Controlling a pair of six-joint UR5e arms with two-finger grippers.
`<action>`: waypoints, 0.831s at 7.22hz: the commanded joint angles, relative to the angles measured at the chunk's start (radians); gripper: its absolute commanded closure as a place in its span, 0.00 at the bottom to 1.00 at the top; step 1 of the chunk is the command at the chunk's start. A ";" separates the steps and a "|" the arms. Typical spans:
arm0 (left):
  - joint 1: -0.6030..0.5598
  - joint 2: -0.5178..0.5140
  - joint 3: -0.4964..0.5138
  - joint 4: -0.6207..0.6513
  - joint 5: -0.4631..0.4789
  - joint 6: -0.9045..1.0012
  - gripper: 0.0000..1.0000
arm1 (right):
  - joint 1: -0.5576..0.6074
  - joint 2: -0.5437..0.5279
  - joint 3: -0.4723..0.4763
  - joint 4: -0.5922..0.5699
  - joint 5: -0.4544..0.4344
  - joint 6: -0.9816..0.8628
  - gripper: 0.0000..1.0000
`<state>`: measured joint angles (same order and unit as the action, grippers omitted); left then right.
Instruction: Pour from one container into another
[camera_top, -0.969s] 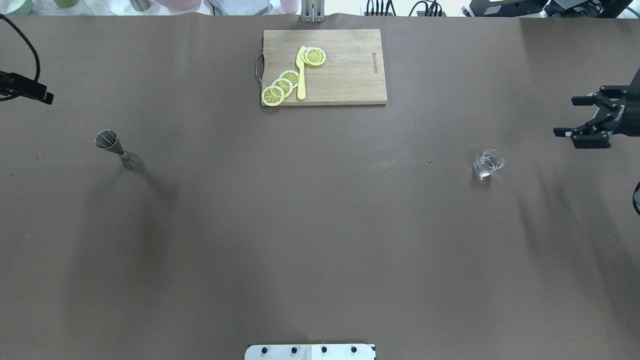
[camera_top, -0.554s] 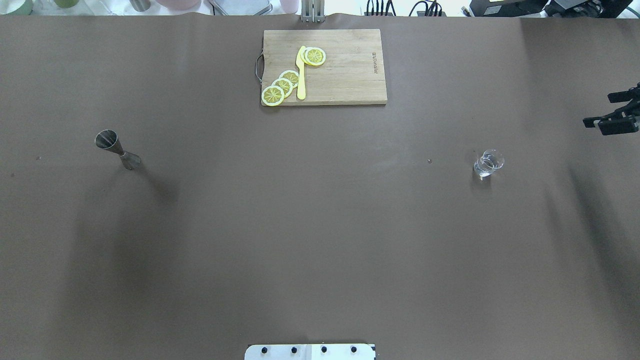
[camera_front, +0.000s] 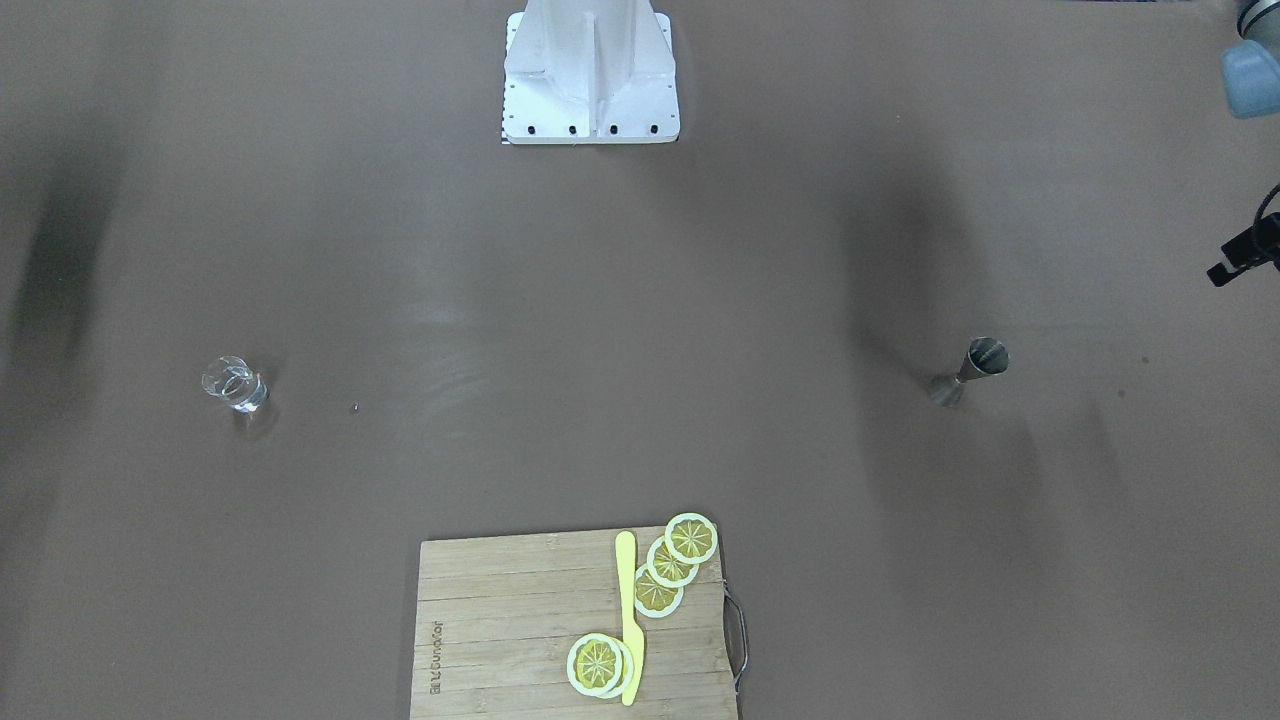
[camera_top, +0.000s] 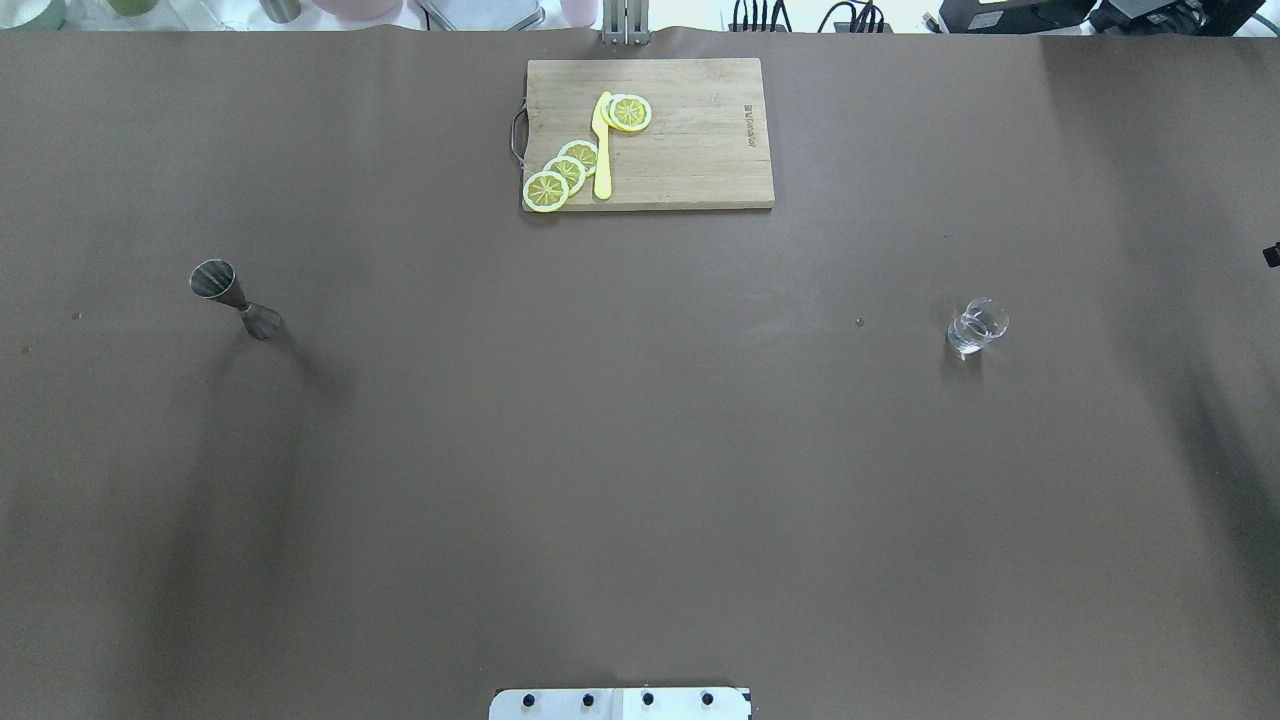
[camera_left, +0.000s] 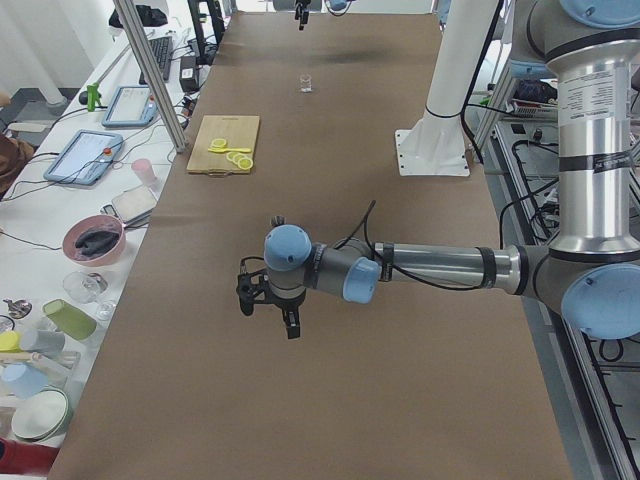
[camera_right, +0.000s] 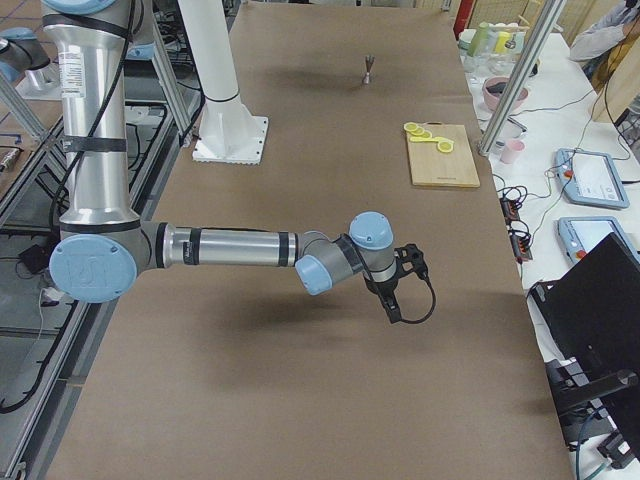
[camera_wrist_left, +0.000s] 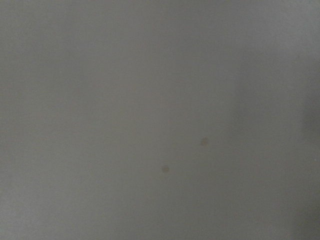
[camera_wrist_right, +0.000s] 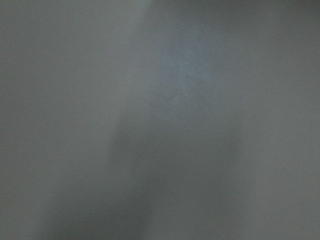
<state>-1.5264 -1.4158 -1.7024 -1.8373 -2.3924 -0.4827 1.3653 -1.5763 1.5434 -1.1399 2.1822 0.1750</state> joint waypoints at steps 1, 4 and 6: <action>-0.058 0.041 0.021 -0.117 0.001 0.007 0.02 | 0.070 0.012 -0.005 -0.319 0.133 0.033 0.00; -0.044 0.029 0.006 -0.119 0.002 0.007 0.02 | 0.140 0.010 -0.003 -0.441 0.272 0.072 0.00; -0.012 0.021 0.006 -0.117 0.013 0.007 0.02 | 0.153 0.007 -0.008 -0.434 0.251 0.067 0.00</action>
<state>-1.5593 -1.3879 -1.6956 -1.9552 -2.3873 -0.4756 1.5117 -1.5680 1.5381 -1.5716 2.4382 0.2449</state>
